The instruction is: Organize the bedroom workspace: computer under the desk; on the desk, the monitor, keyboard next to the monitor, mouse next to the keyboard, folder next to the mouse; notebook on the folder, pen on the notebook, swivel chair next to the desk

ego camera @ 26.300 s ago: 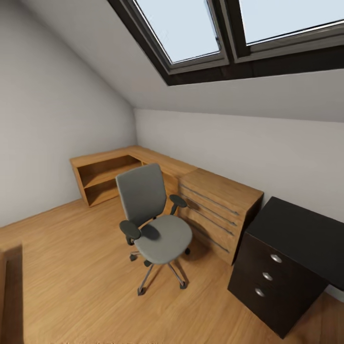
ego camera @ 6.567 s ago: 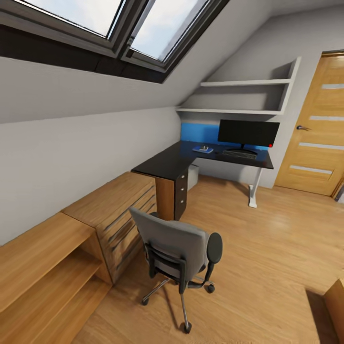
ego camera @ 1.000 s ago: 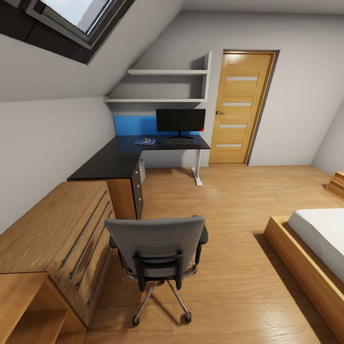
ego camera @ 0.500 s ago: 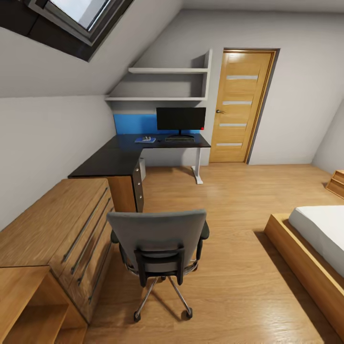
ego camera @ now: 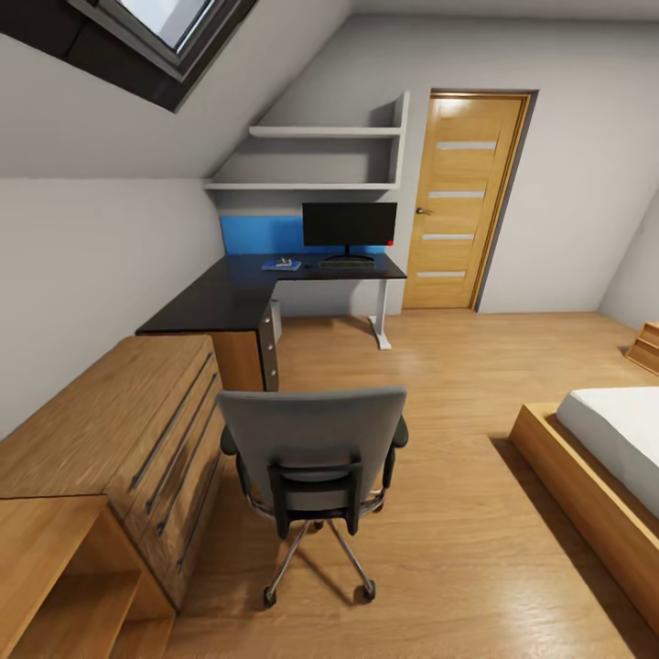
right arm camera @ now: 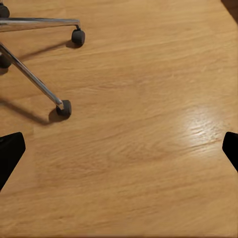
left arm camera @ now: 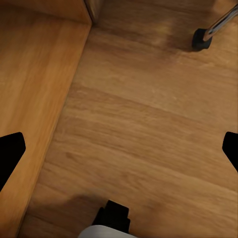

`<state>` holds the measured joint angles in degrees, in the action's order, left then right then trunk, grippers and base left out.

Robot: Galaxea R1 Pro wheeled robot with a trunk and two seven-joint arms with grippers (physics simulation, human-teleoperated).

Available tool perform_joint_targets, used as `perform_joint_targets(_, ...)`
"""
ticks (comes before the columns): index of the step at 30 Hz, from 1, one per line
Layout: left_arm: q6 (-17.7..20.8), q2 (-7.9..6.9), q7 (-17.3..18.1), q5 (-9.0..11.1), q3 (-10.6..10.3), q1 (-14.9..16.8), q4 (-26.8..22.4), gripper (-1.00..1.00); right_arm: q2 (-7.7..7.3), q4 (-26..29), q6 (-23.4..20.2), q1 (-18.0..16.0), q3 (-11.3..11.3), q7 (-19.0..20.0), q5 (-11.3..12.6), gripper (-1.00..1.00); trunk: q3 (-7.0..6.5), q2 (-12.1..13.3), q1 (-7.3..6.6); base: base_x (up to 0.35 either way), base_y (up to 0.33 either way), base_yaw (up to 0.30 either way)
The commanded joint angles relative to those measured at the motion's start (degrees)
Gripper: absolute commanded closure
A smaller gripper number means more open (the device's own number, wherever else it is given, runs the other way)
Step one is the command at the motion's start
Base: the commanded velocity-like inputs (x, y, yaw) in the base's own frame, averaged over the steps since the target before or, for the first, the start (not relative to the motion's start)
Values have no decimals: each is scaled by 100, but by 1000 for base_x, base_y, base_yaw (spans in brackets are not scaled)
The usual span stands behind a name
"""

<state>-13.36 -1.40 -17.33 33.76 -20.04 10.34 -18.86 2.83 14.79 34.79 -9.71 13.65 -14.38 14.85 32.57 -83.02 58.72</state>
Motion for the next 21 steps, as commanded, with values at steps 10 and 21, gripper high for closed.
perform_joint_targets(10, -18, -1, -37, 38, -49, 3, -4, -100, -2, -3, 19, -4, 50, -30, 45, -100, 186, -406, 220, -9, 6, 0)
perform_joint_targets(21, -15, -1, -38, 43, -46, 3, -4, -100, -2, -3, 19, -4, 50, -30, 45, -100, 383, -847, 461, 5, 97, 0)
